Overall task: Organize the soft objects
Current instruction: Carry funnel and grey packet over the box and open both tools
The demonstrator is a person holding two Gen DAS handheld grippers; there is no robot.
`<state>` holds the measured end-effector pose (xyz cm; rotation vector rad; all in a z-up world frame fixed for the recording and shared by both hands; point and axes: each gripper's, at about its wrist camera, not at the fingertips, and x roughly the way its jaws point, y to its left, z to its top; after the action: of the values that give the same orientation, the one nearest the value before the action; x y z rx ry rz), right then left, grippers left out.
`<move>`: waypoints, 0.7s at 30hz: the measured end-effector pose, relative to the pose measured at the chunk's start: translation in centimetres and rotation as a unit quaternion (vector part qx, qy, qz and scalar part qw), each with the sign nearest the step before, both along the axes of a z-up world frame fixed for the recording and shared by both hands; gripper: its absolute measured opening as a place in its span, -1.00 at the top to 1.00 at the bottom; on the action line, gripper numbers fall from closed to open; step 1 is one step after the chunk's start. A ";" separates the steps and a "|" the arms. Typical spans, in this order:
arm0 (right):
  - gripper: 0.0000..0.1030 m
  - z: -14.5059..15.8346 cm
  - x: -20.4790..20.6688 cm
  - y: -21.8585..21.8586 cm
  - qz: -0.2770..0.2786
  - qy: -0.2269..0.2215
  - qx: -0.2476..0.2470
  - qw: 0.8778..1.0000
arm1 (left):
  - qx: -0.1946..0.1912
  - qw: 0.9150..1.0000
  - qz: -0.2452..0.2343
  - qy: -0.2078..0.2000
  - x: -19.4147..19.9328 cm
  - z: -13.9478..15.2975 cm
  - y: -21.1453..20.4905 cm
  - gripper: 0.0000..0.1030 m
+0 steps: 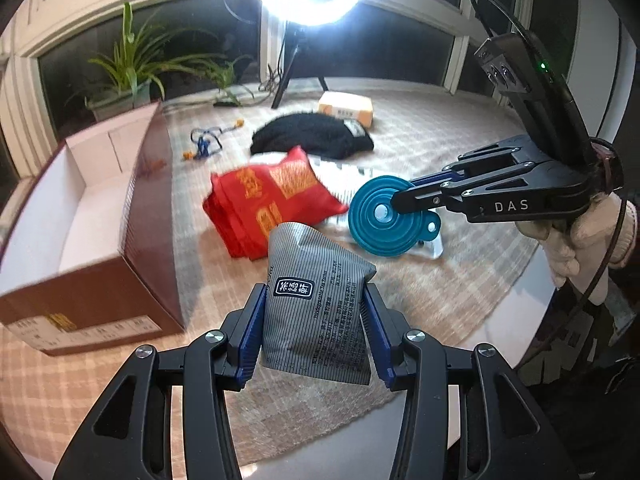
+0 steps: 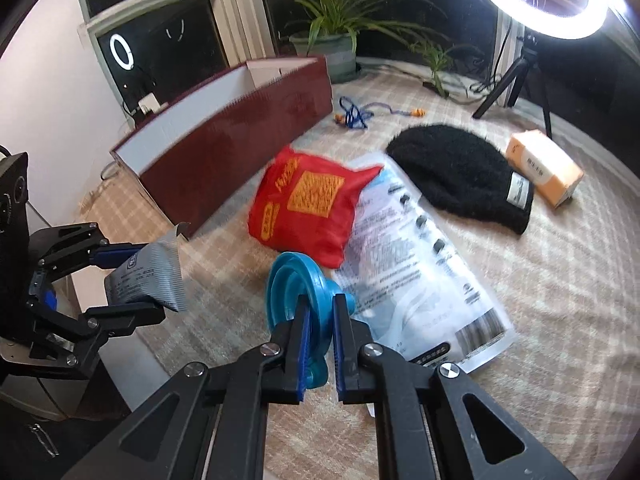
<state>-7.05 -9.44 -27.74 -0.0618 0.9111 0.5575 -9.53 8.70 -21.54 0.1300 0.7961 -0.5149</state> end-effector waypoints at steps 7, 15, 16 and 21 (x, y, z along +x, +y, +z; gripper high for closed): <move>0.83 6.2 1.7 0.8 0.017 -0.044 0.026 0.999 | -0.026 0.999 0.032 -0.029 1.6 4.6 3.4 0.12; 0.83 13.7 7.9 7.0 0.081 -0.101 0.040 0.991 | 0.012 0.993 0.107 -0.040 6.1 7.5 9.2 0.12; 0.83 14.1 8.9 8.1 0.089 -0.101 0.040 0.990 | 0.020 0.992 0.118 -0.035 6.9 7.6 10.1 0.12; 0.83 14.6 14.1 14.0 0.132 -0.076 0.040 0.988 | 0.042 0.987 0.153 0.006 10.6 6.7 13.2 0.12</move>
<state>7.03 4.57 -13.15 -0.1511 0.7350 0.8244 1.03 21.86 -14.80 0.0805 0.8328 -0.1919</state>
